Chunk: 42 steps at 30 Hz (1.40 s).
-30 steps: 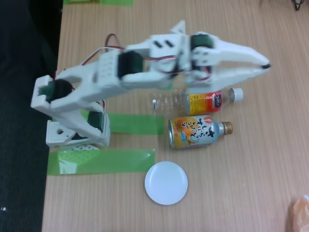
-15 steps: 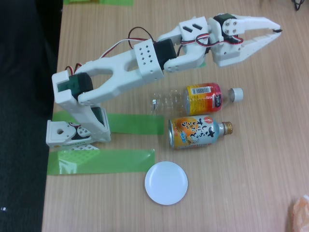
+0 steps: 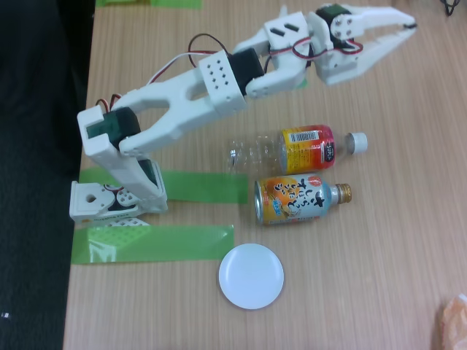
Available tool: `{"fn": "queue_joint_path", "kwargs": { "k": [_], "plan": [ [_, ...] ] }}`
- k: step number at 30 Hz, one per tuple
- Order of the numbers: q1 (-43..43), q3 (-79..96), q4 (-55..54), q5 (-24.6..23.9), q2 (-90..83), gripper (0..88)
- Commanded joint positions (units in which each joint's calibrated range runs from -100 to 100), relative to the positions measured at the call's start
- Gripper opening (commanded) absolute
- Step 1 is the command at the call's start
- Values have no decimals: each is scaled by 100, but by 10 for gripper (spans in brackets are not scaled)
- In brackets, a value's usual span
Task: Pick up the plastic bottle and stand it up on the white place
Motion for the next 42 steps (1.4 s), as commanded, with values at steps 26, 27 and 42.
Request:
{"fn": "queue_joint_path", "kwargs": {
  "k": [26, 27, 42],
  "plan": [
    [255, -733, 1943, 776, 250, 17],
    [270, -842, 1951, 813, 326, 17],
    [226, -2155, 3505, 1757, 1468, 13]
  ]
}}
